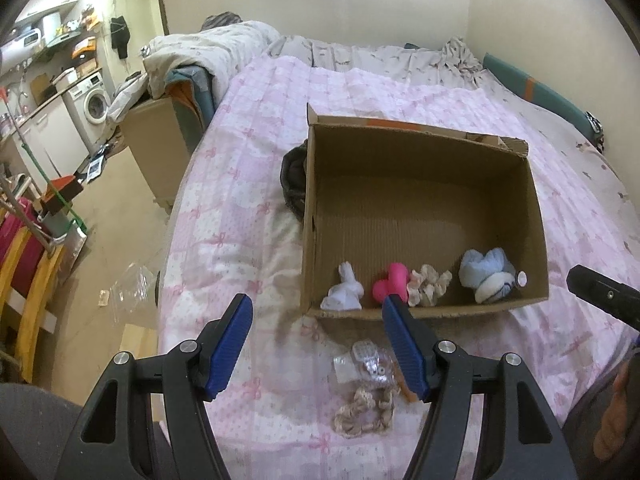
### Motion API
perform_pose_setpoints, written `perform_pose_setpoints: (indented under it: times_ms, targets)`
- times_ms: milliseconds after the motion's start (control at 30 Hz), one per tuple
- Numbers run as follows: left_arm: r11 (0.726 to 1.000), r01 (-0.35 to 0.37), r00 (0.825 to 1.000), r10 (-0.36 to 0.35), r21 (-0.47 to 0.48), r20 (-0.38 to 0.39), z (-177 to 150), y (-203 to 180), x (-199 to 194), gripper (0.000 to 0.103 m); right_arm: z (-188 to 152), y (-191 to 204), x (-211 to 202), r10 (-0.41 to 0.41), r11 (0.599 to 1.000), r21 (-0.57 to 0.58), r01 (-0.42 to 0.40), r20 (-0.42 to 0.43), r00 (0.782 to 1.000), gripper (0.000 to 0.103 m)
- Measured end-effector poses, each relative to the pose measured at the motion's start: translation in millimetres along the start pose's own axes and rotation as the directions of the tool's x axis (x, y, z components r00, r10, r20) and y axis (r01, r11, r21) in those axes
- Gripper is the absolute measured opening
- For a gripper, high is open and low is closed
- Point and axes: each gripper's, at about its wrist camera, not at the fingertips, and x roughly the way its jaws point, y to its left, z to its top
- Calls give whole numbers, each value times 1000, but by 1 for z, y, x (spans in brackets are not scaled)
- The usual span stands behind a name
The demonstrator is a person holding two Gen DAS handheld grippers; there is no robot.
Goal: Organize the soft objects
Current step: 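Open both tools to drop the heart and scrunchie in the box, then withdraw both tools from the box toward the remaining items, then grasp the beige lace scrunchie with the left tool while the right tool grasps the tan tube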
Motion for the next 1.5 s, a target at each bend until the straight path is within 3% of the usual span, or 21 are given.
perform_pose_setpoints:
  times_ms: [167, 467, 533, 633, 733, 800, 933, 1067, 1167, 1300, 1500]
  targets:
    - [1000, 20, 999, -20, -23, -30, -8, 6, -3, 64, -6, 1, -4, -13, 1000, -3, 13, -7, 1000, 93]
    - [996, -26, 994, 17, -81, -111, -22, 22, 14, 64, -16, -8, -4, -45, 999, -5, 45, -44, 998, 93]
    - [995, -29, 988, 14, -93, -154, -25, 25, 22, 64, -18, -14, 1, -50, 998, 22, 52, -70, 996, 93]
    - [990, 15, 974, -47, -143, -221, -28, 29, 34, 64, -22, -25, 18, -61, 995, 71, 73, -158, 986, 93]
    - [983, 35, 961, -83, -183, -265, -32, 31, 42, 64, -32, -30, 41, -77, 992, 79, 102, -267, 961, 84]
    - [982, 27, 956, -81, -188, -282, -34, 31, 47, 64, -39, -27, 55, -41, 995, 72, 69, -336, 941, 73]
    - [979, 13, 949, -75, -203, -305, -36, 32, 53, 64, -61, 4, 82, -17, 999, -49, -7, -465, 885, 72]
    - [979, -18, 948, -48, -204, -314, -36, 37, 54, 64, -90, 45, 105, -172, 951, -309, 9, -505, 846, 72]
    - [976, -30, 943, -44, -218, -329, -38, 42, 57, 64, -106, 57, 120, -206, 921, -388, -24, -540, 816, 70]
    - [976, -34, 930, -48, -216, -363, -42, 40, 65, 64, -117, 61, 127, -245, 901, -434, -27, -559, 792, 36]
    - [982, -25, 918, -51, -186, -393, -46, 29, 76, 64, -111, 60, 116, -215, 899, -436, -52, -540, 814, 11]
